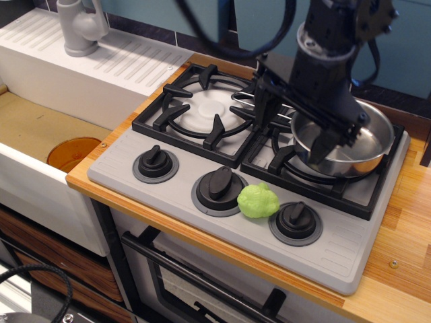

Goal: Put pot or pan on stove and put cauliflower in pot or pan

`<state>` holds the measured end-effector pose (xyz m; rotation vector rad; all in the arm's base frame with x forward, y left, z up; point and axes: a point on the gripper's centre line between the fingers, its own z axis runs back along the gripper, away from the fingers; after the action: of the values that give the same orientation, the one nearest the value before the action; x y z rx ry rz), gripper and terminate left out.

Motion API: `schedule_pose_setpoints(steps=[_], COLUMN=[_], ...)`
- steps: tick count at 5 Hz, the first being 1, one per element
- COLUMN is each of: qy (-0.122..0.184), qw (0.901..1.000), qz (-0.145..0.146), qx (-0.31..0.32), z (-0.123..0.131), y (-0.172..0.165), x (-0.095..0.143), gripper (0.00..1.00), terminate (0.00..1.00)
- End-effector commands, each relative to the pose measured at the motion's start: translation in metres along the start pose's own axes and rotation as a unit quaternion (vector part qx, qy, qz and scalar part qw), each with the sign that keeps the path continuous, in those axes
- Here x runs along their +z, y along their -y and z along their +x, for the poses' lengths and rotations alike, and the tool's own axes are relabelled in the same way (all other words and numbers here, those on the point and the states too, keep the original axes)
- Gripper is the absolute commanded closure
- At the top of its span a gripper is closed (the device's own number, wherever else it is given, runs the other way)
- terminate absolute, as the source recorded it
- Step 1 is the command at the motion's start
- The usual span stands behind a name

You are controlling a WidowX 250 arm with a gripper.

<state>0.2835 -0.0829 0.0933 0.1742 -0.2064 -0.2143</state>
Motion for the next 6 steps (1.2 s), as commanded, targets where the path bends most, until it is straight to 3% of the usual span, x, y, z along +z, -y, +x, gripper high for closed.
schedule_pose_setpoints(steps=[1,6], qy=[0.041,0.094], qw=[0.9987,0.9953], qz=[0.009,0.021], qx=[0.029,0.01], z=[-0.011,-0.026], y=[0.003,-0.013], x=[0.008,-0.037], gripper=[0.0,0.0], terminate=[0.0,0.0])
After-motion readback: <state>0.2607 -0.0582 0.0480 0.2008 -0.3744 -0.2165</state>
